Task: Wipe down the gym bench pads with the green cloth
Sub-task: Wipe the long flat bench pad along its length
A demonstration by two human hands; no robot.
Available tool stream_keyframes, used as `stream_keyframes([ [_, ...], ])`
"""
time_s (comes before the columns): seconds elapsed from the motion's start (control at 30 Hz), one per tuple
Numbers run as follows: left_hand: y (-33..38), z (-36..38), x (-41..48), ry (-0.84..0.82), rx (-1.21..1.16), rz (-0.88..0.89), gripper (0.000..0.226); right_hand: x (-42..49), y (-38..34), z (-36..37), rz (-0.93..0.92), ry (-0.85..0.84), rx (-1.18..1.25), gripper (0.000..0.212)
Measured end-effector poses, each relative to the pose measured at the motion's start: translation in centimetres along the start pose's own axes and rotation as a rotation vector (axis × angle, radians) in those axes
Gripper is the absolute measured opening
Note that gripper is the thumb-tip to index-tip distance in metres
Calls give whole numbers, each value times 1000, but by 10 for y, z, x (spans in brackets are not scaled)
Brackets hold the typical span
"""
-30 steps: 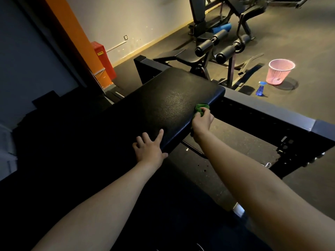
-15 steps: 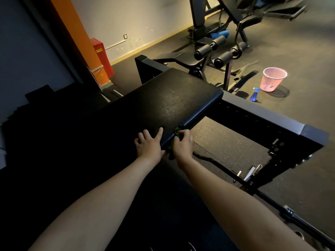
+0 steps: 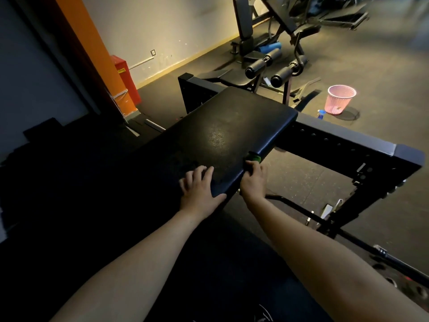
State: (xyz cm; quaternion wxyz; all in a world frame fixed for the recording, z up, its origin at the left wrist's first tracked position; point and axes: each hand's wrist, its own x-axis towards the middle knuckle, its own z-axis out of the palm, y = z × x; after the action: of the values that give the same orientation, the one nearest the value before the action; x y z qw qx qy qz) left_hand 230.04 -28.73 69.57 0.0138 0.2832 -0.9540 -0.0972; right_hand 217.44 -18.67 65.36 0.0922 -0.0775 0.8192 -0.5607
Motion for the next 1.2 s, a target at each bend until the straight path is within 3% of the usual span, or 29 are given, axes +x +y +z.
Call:
stream_keyframes([
  [0.37,-62,-12,-17,-180,-33,277,77,-84,-10,47,-24,161,-65,22],
  [0.5,-72,-18,-20,-192,-139,320,73,-101,-23,47,-77,54,-186,22],
  [0.57,-78,-23,-20,-185,-276,346,68,-104,-38,45,-20,37,0,23],
  [0.7,-75,-38,-22,-217,-797,271,61,-104,-74,54,33,72,422,27],
  [0.8,-72,-48,-13,-223,-1048,167,67,-104,-95,68,22,-40,484,31],
  [0.9,-84,-46,5,-211,-1073,96,75,-94,-107,81,44,-173,476,29],
  [1.07,-113,-60,48,-12,-913,-46,48,-53,-120,114,-105,-248,131,23],
  [1.2,-151,-66,94,110,-777,-184,48,-18,-128,124,-255,-186,-277,37],
])
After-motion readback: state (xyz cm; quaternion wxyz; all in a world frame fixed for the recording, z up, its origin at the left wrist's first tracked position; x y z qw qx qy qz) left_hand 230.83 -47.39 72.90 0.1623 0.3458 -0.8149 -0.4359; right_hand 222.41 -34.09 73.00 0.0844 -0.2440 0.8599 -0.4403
